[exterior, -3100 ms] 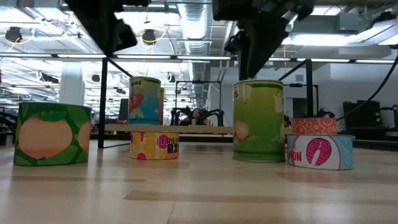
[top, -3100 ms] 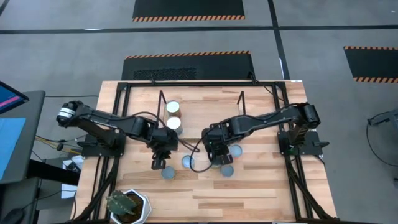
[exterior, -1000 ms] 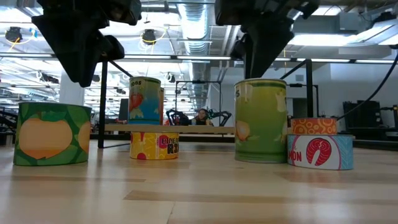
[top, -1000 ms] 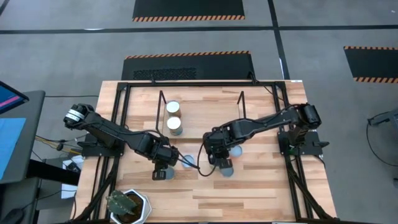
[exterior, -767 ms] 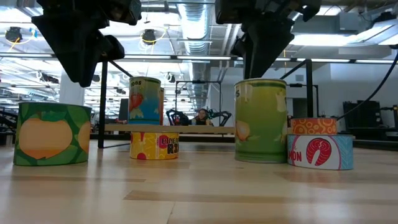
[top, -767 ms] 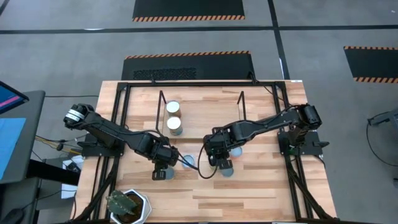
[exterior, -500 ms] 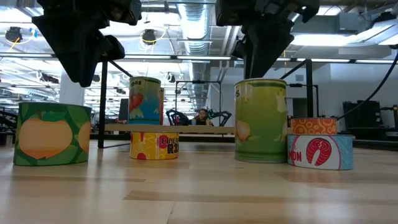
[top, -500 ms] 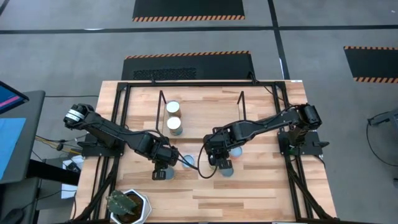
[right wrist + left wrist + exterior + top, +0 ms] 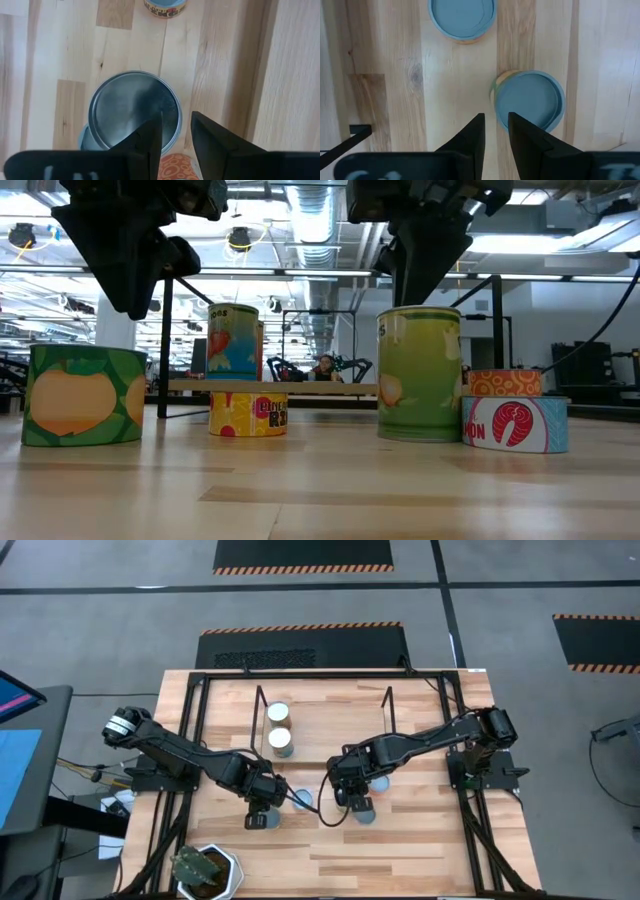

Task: Pick and place cans onto a shelf
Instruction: Put the top canned peaches on the shelf

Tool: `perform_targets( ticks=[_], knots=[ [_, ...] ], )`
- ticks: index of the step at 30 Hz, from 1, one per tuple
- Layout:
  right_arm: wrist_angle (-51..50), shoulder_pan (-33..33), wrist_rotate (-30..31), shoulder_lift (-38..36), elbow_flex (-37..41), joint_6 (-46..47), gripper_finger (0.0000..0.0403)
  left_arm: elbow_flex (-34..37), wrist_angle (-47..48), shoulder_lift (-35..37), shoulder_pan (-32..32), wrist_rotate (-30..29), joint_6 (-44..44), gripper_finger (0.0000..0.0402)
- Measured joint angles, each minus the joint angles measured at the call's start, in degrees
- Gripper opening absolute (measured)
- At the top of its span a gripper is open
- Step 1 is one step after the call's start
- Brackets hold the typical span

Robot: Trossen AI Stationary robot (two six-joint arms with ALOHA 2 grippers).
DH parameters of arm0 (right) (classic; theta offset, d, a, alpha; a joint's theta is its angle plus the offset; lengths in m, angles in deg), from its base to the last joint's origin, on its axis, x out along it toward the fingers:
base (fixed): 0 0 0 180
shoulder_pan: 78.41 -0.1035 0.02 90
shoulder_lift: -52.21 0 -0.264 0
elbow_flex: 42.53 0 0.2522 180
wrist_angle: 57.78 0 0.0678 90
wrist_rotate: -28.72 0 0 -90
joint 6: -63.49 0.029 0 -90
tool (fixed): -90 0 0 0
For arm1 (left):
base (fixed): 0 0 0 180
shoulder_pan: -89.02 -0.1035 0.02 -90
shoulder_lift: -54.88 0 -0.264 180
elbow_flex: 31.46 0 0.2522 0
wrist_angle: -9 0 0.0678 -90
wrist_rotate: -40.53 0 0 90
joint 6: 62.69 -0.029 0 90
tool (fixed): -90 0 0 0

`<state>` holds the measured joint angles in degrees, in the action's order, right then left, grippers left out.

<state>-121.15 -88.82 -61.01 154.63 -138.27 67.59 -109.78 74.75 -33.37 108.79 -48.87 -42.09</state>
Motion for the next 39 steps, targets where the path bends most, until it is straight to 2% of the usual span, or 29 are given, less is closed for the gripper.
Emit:
perform_targets(
  ticks=[10,19,23,29,39],
  knots=[
    [0.1,-0.1,0.0,0.0,0.0,1.9,0.0127,0.0,0.0,0.0,0.0,-1.3,0.0,0.0072],
    [0.4,-0.1,0.1,0.0,0.0,-1.1,0.0127,0.0,0.0,0.0,0.0,-1.3,-0.6,0.0072],
    [0.8,-0.1,0.1,1.0,-0.1,-0.7,0.0127,0.0,2.8,0.0,0.1,0.6,1.6,0.0072],
    [1.0,-0.1,-0.3,4.1,-0.4,-1.0,0.0127,0.0,6.5,0.0,0.5,-2.4,1.5,0.0072],
    [0.2,0.0,-0.3,4.5,-0.3,-0.5,0.0123,0.0,6.2,0.1,0.5,-2.5,0.7,0.0072]
  ],
)
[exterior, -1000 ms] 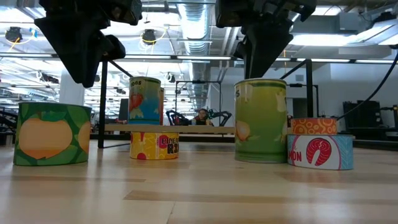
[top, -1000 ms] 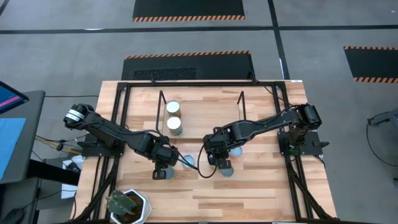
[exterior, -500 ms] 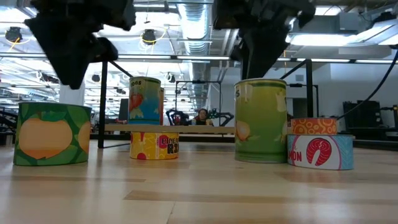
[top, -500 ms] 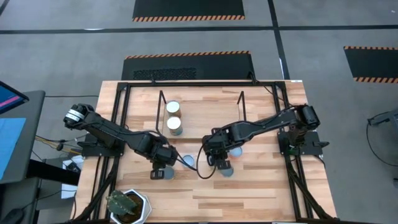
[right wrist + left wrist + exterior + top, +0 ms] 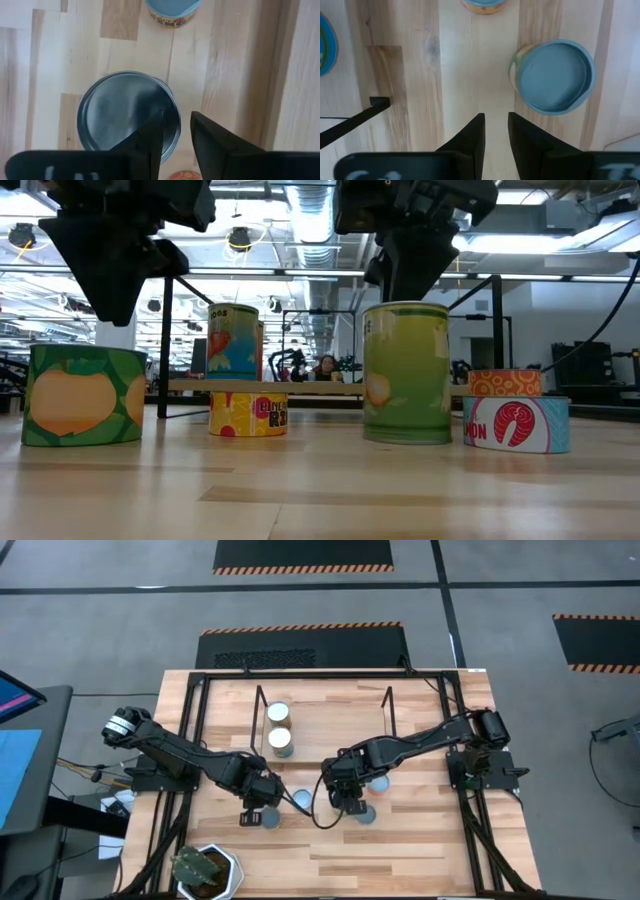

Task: Pick and place cans onto a shelf
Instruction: Put the top canned peaches on the shelf

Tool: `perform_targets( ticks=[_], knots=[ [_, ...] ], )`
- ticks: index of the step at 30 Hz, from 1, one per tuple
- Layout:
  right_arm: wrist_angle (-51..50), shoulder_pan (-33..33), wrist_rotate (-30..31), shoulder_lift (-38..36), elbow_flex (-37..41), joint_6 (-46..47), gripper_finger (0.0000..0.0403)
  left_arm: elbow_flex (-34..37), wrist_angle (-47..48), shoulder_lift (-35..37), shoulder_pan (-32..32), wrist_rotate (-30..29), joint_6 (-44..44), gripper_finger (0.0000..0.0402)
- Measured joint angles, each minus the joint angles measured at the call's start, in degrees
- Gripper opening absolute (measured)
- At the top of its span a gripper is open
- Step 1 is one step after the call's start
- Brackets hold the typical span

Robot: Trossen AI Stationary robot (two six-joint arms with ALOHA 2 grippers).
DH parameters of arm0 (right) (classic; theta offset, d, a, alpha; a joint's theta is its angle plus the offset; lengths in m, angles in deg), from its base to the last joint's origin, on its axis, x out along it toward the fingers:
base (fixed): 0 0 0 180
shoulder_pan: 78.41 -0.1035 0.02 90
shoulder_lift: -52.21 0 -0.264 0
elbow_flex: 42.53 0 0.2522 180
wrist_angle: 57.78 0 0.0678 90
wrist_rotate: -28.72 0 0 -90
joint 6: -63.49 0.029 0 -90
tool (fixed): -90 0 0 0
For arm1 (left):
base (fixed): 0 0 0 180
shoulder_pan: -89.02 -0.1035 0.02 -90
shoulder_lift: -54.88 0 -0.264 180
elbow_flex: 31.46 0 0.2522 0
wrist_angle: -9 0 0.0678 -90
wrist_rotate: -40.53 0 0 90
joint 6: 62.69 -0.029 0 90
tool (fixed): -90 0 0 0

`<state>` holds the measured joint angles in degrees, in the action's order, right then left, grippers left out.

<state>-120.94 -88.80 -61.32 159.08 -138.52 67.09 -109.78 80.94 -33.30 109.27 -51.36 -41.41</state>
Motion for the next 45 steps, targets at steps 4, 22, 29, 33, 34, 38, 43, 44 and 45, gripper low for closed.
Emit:
perform_targets(
  ticks=[4,22,29,33,34,38,43,44,45],
  knots=[
    [-0.5,0.3,-0.1,0.1,0.0,0.9,0.0101,0.0,2.2,0.0,0.0,-0.2,-0.3,0.0072],
    [-10.8,1.6,0.0,0.7,-5.5,4.1,0.0004,0.0,2.8,0.0,0.0,-3.8,-0.6,0.0071],
    [-21.4,3.2,7.7,0.6,-15.3,3.5,0.0003,0.0,2.9,0.0,0.0,-4.2,-0.8,0.0071],
    [-21.8,5.3,10.5,0.5,-18.9,1.0,0.0001,0.0,2.9,0.0,0.0,-4.5,-1.1,0.0071],
    [-21.4,6.1,11.1,0.5,-19.6,0.4,0.0001,0.0,2.9,0.0,0.0,-4.7,-1.1,0.0071],
    [-19.1,9.7,11.7,0.4,-20.3,-4.7,0.0001,0.7,2.7,0.0,0.1,-4.9,-1.1,0.0071],
    [-12.2,15.1,7.9,0.4,-20.3,-10.7,0.0000,3.2,2.9,-0.1,0.4,-5.0,-1.1,0.0071],
    [-10.4,16.0,6.6,0.4,-20.3,-11.6,0.0000,3.8,3.0,-0.1,0.4,-4.9,-1.1,0.0071],
    [-9.1,16.8,5.7,0.4,-20.3,-12.3,0.0000,4.2,2.9,-0.1,0.4,-5.0,-1.1,0.0071]
  ],
)
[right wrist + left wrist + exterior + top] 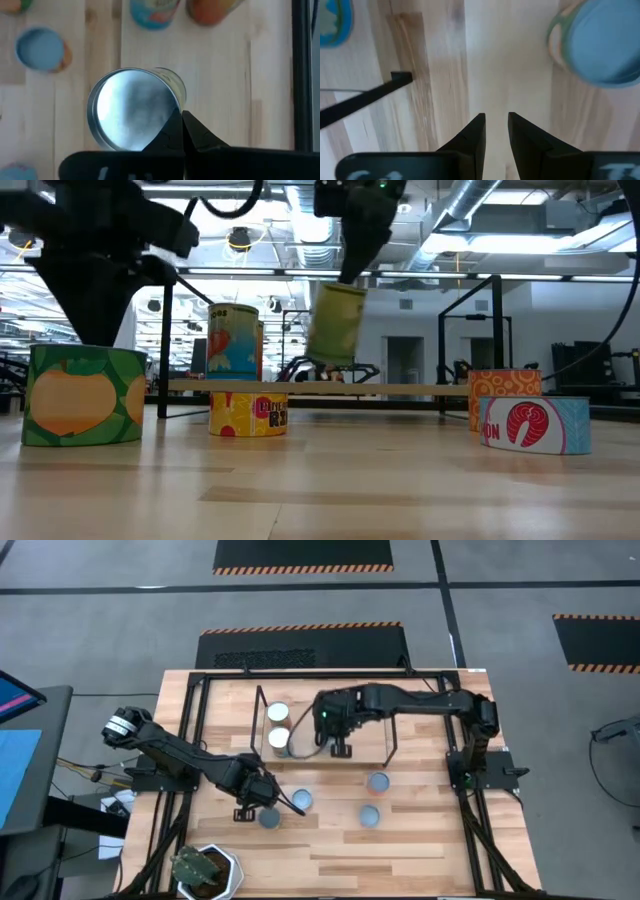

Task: Pick and place cans onto a shelf
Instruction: Put the top canned peaches on the shelf

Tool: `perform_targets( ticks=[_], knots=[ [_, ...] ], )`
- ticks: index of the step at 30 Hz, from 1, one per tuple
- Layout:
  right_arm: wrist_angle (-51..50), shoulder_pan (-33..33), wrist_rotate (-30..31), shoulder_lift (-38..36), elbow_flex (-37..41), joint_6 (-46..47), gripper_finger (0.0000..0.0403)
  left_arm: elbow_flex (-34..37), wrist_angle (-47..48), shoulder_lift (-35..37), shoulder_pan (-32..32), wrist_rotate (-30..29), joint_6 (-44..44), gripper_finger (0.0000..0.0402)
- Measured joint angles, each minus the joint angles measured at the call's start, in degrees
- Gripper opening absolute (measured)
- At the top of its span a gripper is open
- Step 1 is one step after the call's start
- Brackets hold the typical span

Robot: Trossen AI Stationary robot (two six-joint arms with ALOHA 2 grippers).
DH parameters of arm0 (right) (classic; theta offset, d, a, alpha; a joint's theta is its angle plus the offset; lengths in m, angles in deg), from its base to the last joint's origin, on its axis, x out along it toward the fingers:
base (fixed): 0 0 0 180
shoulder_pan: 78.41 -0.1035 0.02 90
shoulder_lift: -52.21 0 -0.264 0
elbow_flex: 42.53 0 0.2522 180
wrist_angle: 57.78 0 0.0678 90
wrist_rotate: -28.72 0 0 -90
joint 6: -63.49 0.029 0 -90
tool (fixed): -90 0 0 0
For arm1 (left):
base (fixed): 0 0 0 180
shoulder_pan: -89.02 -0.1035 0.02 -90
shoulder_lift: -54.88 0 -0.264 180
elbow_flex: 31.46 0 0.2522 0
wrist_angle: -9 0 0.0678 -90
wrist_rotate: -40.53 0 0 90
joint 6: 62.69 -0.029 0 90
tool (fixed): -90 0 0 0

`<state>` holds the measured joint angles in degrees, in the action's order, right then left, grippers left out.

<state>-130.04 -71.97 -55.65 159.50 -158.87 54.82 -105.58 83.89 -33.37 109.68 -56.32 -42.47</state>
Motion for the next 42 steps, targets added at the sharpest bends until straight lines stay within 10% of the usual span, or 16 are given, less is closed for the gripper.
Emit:
perform_targets(
  ticks=[13,42],
  knots=[
    [4.3,4.8,-8.6,-0.2,2.1,0.5,0.0000,1.1,-0.8,0.0,0.0,-1.6,0.0,0.0071],
    [6.1,4.3,-6.8,5.2,1.7,1.0,0.0006,1.0,-2.0,0.0,0.0,-3.3,-0.6,0.0071]
  ],
)
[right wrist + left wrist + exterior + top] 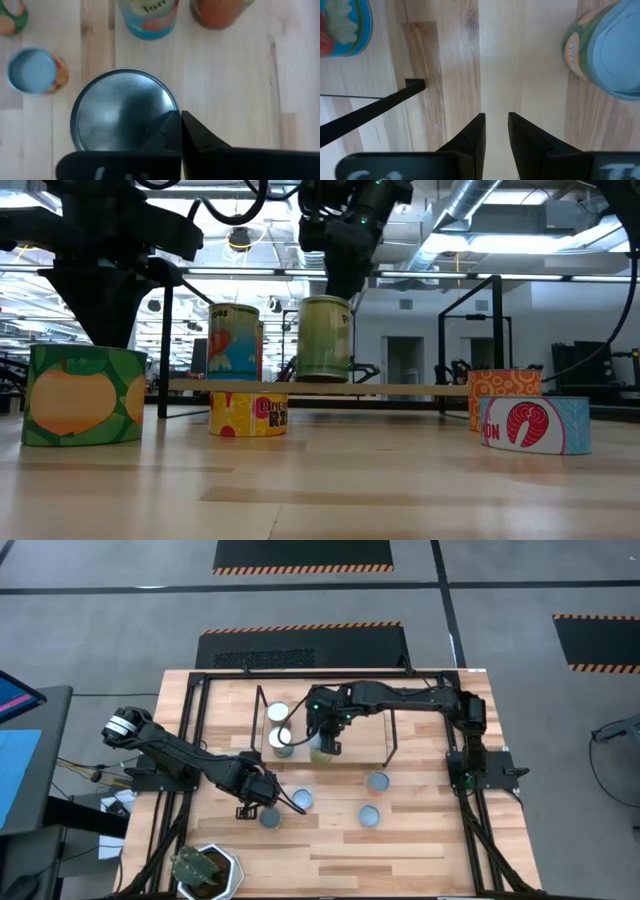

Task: Pick and place cans onto a shelf
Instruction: Put the top canned peaches on the shelf

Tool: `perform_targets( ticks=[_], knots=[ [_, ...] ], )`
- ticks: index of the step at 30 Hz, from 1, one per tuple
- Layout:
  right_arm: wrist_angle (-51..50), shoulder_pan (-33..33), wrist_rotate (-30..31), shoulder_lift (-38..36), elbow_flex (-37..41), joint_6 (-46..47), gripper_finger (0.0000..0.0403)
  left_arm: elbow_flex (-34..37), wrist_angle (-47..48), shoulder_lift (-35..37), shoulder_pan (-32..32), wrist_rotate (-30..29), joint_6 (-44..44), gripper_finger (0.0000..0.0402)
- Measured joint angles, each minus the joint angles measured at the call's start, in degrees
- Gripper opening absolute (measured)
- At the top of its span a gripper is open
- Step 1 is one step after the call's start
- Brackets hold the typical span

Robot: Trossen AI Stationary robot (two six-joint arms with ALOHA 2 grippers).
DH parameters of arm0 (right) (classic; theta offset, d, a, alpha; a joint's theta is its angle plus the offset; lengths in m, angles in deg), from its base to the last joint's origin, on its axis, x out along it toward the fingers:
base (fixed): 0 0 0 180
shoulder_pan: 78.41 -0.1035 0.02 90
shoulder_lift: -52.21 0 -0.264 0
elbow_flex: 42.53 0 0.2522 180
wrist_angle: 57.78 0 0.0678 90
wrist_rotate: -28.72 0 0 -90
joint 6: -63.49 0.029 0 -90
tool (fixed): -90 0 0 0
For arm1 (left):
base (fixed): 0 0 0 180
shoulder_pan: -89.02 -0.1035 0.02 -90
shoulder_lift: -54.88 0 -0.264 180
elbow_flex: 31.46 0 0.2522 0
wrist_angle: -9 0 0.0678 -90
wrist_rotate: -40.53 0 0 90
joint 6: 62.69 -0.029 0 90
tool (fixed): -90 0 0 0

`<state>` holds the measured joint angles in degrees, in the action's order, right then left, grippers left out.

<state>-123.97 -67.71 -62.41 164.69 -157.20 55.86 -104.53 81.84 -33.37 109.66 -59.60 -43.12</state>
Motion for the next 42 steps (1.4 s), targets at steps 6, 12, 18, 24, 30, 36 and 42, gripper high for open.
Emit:
perform_targets(
  ticks=[6,12,18,24,30,36,42],
  knots=[
    [-0.7,0.0,0.2,0.1,-0.7,-0.4,0.0029,0.0,-0.1,0.0,0.0,0.0,0.0,0.0071],
    [-0.6,0.0,1.1,0.1,-0.7,-0.5,0.0061,0.0,-0.1,0.0,0.0,0.0,0.1,0.0071],
    [0.8,0.0,1.5,-0.7,-0.7,-1.5,0.0067,0.0,-0.1,0.0,0.0,0.0,0.2,0.0071],
    [0.3,-0.6,1.5,-3.3,-0.8,-0.6,0.0067,0.0,-0.1,0.0,0.0,0.0,0.7,0.0071],
    [-9.3,-4.0,1.4,-7.0,-0.9,5.6,0.0067,0.0,-0.1,0.0,0.0,0.0,0.7,0.0071],
    [-11.1,-9.6,1.6,-6.2,2.6,9.7,0.0065,0.0,-0.1,0.0,0.0,-1.4,0.7,0.0071],
    [-3.3,-11.9,7.2,-6.2,9.6,13.8,0.0065,0.0,-0.1,0.0,0.0,-2.7,0.0,0.0071]
  ],
)
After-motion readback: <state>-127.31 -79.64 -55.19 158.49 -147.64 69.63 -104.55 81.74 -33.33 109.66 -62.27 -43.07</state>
